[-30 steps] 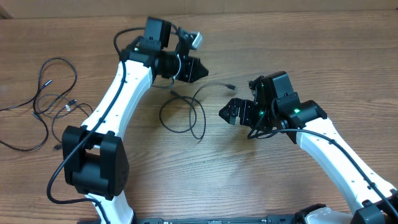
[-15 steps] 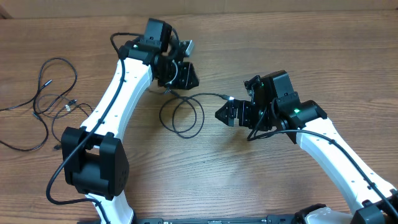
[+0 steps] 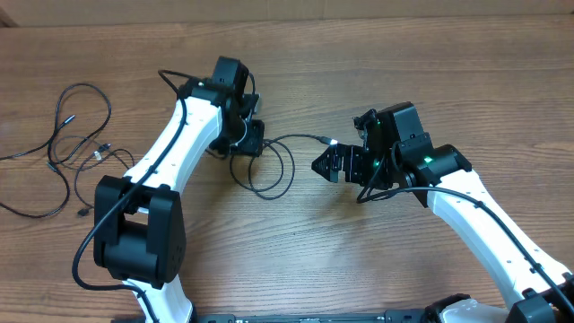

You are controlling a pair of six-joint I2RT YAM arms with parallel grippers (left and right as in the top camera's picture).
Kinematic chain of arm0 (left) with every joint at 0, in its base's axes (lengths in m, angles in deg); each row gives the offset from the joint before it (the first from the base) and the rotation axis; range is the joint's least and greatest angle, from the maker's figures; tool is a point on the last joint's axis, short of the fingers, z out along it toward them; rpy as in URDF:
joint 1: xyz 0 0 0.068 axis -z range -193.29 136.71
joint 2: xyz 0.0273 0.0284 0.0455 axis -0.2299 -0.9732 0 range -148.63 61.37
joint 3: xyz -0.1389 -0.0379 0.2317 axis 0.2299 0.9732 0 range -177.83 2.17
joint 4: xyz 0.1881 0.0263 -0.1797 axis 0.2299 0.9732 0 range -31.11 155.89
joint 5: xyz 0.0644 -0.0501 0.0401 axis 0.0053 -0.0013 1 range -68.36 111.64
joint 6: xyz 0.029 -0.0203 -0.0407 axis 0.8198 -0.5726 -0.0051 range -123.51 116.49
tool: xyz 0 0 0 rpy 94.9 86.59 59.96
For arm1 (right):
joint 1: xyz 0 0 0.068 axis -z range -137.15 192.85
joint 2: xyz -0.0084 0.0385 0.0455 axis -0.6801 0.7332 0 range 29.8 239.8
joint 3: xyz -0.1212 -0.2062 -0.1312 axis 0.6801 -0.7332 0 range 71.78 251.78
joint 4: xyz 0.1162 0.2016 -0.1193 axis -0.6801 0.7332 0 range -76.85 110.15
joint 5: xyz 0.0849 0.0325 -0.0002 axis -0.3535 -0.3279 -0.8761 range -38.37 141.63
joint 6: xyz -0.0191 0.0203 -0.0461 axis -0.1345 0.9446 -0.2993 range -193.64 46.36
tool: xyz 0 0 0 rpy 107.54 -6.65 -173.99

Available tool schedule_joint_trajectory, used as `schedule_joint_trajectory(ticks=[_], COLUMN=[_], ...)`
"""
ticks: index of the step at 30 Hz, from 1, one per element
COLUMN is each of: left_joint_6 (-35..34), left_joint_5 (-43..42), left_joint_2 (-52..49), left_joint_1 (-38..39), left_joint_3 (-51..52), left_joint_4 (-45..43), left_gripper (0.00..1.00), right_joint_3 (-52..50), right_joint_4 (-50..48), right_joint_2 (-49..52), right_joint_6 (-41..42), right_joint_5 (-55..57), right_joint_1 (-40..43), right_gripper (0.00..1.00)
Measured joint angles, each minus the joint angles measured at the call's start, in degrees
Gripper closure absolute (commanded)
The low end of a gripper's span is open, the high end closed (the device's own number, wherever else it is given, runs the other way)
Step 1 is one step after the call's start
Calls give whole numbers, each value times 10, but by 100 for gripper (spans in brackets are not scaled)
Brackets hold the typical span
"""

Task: Untangle cables
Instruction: 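Drag the grasped cable to the far left with the left gripper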

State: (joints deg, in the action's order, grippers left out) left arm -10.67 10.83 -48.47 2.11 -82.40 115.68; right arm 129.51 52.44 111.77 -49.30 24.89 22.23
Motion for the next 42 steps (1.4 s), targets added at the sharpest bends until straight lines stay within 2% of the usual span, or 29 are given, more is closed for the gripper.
schedule_joint_trajectory(ticks=[13, 17, 20, 28, 33, 38, 42], left_joint_6=[0, 1, 2, 2, 2, 3, 3], left_joint_5=[10, 10, 10, 10, 10, 23, 72], left_joint_2=[0, 0, 0, 0, 0, 19, 52], left_joint_1=[9, 21, 26, 26, 24, -2, -46], left_joint_3=[134, 159, 167, 166, 111, -10, -129], left_joint_4=[-151, -188, -192, -183, -139, -93, -53], left_gripper=[57, 69, 95, 96, 96, 96, 96], right_joint_3=[0, 0, 0, 0, 0, 0, 0], right_joint_4=[0, 2, 2, 5, 8, 11, 12], right_joint_2=[0, 0, 0, 0, 0, 0, 0], right_joint_6=[0, 0, 0, 0, 0, 0, 0], right_joint_5=[0, 0, 0, 0, 0, 0, 0], right_joint_1=[0, 0, 0, 0, 0, 0, 0], right_gripper=[0, 0, 0, 0, 0, 0, 0])
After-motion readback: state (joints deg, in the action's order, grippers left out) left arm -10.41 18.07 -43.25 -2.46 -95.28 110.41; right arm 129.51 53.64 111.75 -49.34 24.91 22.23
